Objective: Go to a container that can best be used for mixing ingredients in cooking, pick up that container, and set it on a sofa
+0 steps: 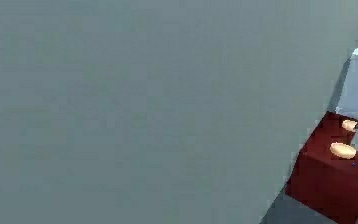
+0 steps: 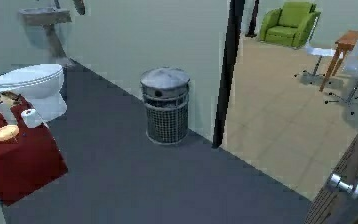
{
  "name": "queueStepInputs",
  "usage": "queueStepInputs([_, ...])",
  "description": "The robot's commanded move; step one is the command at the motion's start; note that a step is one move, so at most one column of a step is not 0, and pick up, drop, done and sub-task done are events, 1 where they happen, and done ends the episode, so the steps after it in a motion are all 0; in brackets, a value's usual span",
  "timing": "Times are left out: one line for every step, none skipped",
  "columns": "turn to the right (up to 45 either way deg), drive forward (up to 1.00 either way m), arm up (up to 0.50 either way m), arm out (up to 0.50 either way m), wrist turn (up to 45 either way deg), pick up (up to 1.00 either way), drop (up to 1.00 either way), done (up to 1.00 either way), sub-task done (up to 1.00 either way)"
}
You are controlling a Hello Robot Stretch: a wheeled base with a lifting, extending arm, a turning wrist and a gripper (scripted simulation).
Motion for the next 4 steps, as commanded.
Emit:
queueStepInputs([45.0,0.00,0.00,0.00,0.0,0.00,0.00,0.00,0.00])
queueStepInputs([42.0,0.00,0.00,0.00,0.0,0.00,0.00,0.00,0.00])
queueStepInputs([0.0,0.60,0.00,0.00,0.0,0.00,0.00,0.00,0.00])
queueStepInputs([45.0,0.00,0.00,0.00,0.0,0.00,0.00,0.00,0.00])
